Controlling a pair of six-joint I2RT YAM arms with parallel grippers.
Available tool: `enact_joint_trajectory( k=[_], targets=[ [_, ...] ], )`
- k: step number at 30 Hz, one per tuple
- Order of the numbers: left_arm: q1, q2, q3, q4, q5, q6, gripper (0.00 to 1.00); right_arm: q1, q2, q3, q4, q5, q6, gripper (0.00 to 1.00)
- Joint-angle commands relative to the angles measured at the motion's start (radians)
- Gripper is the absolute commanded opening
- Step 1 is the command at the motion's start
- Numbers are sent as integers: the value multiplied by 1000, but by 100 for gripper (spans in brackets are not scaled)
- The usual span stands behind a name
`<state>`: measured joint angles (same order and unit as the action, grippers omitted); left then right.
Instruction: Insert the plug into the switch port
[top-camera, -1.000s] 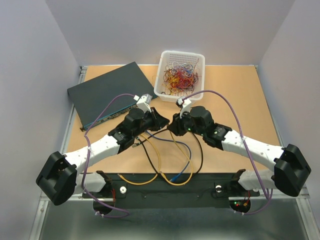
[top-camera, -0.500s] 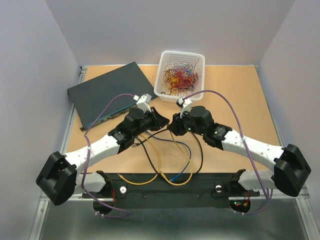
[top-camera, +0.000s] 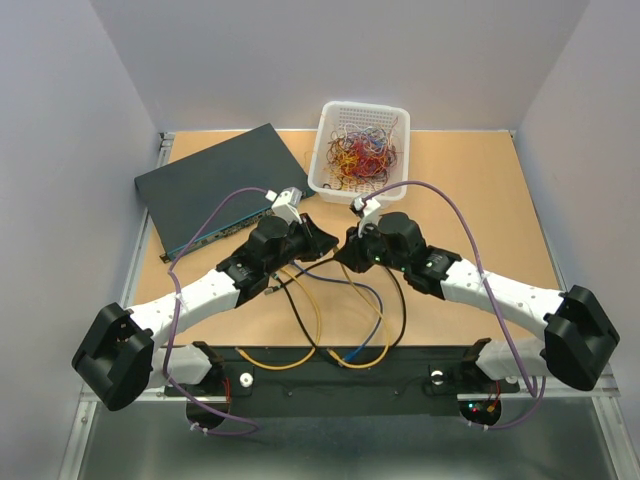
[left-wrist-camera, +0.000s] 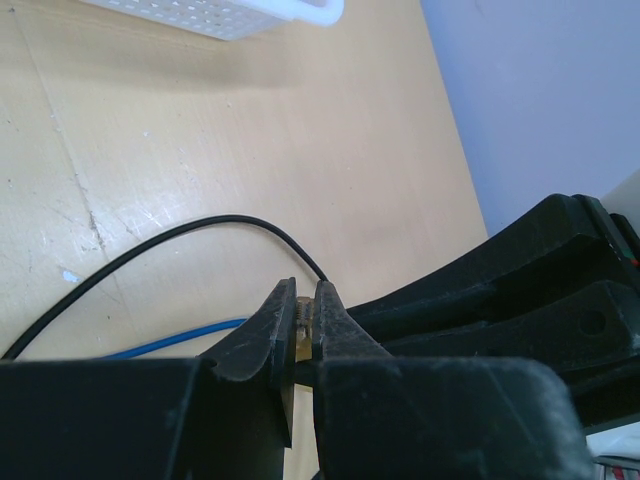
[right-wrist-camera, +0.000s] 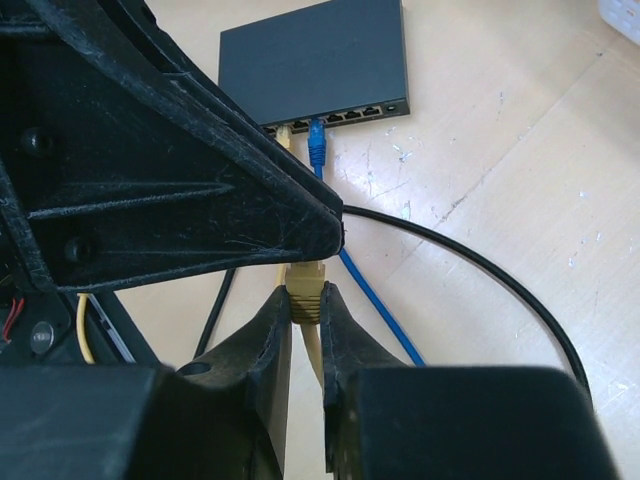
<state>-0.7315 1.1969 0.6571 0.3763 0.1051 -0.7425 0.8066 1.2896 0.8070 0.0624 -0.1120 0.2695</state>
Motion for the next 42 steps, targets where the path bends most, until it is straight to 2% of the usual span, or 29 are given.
enact_joint_trajectory(
  k=[1, 4, 10, 14, 15, 17, 19, 20, 25, 29, 36, 42],
  targets=[
    [1, -30, 29, 52, -10, -8, 0, 8, -18, 17, 53, 6, 4, 11],
    [1, -31, 16, 53, -21, -11, 0, 6, -41, 3, 69, 12, 7, 1],
    [12, -26, -39, 64, -27, -26, 0, 6, -65, -11, 80, 25, 5, 0],
    [30, -16, -72, 79, -12, -31, 20, 8, -55, -8, 80, 18, 4, 0],
    [35, -17, -80, 82, -8, -31, 33, 6, -47, -5, 80, 17, 2, 0],
    [66, -20, -102, 85, -2, -23, 48, 6, -21, 0, 79, 23, 4, 1],
    [107, -29, -120, 85, 21, -18, 53, 6, 6, 7, 71, 46, 8, 0],
    [163, -36, -143, 88, 30, -18, 57, 6, 42, 18, 65, 54, 8, 0],
    [288, -39, -180, 107, 61, 3, 60, 6, 184, 101, -21, 103, -7, 1],
    [336, -19, -175, 107, -34, 22, 61, 5, 304, 185, -58, 141, -27, 1],
    [470, 47, -177, 111, -97, 23, 59, 5, 490, 360, -140, 140, -69, 1],
    [540, 63, -203, 116, -130, 46, 57, 6, 534, 413, -180, 127, -55, 0]
  ],
)
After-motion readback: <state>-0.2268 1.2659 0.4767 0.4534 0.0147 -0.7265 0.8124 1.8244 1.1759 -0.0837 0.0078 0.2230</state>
